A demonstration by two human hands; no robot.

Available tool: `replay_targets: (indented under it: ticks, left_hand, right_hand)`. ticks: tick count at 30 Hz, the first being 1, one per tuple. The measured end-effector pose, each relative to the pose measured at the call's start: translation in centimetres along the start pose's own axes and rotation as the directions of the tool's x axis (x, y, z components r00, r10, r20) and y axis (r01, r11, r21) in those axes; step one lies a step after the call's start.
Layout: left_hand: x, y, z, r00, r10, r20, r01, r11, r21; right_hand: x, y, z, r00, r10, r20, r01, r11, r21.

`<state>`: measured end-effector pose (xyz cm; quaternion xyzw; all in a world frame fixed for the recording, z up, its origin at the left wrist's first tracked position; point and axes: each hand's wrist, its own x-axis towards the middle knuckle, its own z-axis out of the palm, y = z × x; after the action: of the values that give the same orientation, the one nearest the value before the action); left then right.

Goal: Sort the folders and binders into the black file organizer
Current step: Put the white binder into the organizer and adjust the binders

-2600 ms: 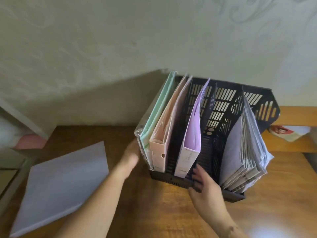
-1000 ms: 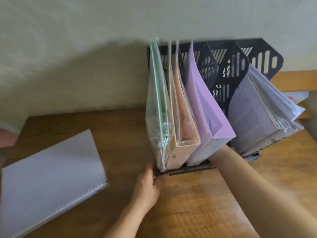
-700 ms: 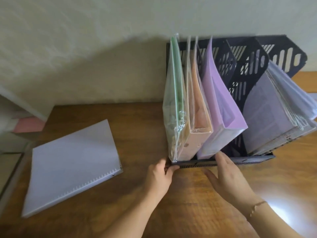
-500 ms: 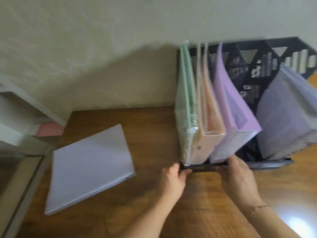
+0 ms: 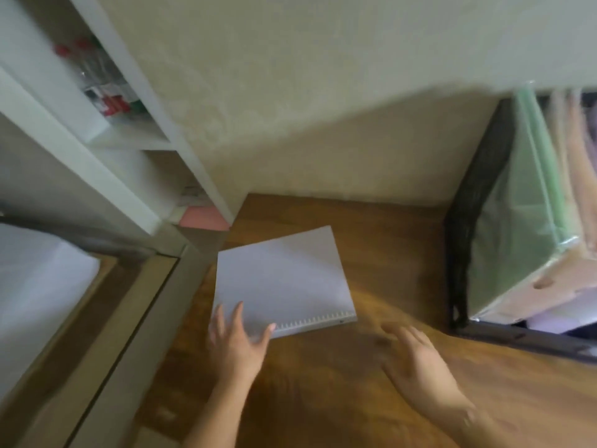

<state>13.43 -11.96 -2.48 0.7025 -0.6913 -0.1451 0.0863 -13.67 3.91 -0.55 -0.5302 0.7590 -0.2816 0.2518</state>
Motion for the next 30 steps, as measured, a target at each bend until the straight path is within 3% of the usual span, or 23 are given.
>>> replay_targets:
  ticks: [3,7,10,12,15,17,19,21,22,23,24,25,26,30]
  left_hand:
    - [-0.8,-3.0,-0.3,0.973,-0.227,0.032,0.229,0.959,-0.168]
    - [-1.3,-4.2,-0.6,0.969,-0.241,0.057,0.242,0.867,-0.435]
    - [-1.6,-4.5,-0.8,0.961,-0.264,0.087,0.27,0.818,-0.508]
    - [-1.7,-4.6,-0.9,0.947,-0.3,0.113,0.31,0.765,-0.564]
    - [-2.1,-4.5,-1.3,0.89,-0.428,0.159,0.408,0.59,-0.697]
    - [-2.6,-4.4,-1.7,0.84,-0.473,0.264,0.45,0.336,-0.827]
    - [-3.9,-3.4,-0.7,0.763,-0.494,0.418,0.514,0.07,-0.855]
    - [-5.7,-3.4,-0.3,0.689,-0.459,0.562,0.551,-0.173,-0.817]
    - [-6.0,0.7,0.5,0.656,-0.296,0.694,0.62,-0.311,-0.72]
    - [-6.8,4.1,1.2,0.648,-0.129,0.751,0.693,-0.31,-0.651]
    - [-6.6,3.7,1.4,0.619,-0.026,0.785,0.734,-0.337,-0.59]
    - [-6.5,4.9,0.5,0.624,-0.056,0.779,0.729,-0.319,-0.606]
    - [-7.4,7.2,-1.0,0.655,0.031,0.755,0.729,-0.292,-0.62]
    - [-8.5,15.1,-1.8,0.672,0.164,0.722,0.726,-0.339,-0.598]
  right_hand:
    - [5.0,-1.9,3.5,0.964,0.213,0.159,-0.189,0.97,-0.155]
    - [7.3,-2.7,5.9,0.947,0.274,0.165,-0.221,0.934,-0.28]
    - [7.2,-2.8,6.3,0.943,0.296,0.154,-0.248,0.931,-0.269]
    - [6.8,-3.1,6.0,0.946,0.291,0.144,-0.272,0.952,-0.143]
    - [6.0,-4.9,4.5,0.95,0.276,0.146,-0.31,0.883,0.353]
    - [5.2,-7.6,3.4,0.967,0.244,0.074,-0.232,0.724,0.65]
    - [5.1,-10.4,1.0,0.968,0.208,-0.138,-0.056,0.718,0.694]
    - [5.0,-14.3,0.4,0.945,0.091,-0.314,0.112,0.811,0.574]
    - [4.0,-13.8,-3.0,0.891,0.035,-0.453,0.212,0.849,0.483]
    - [3.1,-13.2,-6.1,0.852,-0.006,-0.524,0.266,0.867,0.422]
    - [2.8,-14.7,-6.5,0.858,-0.06,-0.51,0.314,0.848,0.428]
    - [2.3,-15.4,-7.3,0.861,-0.105,-0.498,0.341,0.845,0.412]
    - [1.2,-15.5,-8.5,0.851,-0.127,-0.51,0.368,0.836,0.406]
    - [-3.1,-13.4,-12.6,0.888,-0.214,-0.407,0.415,0.756,0.507]
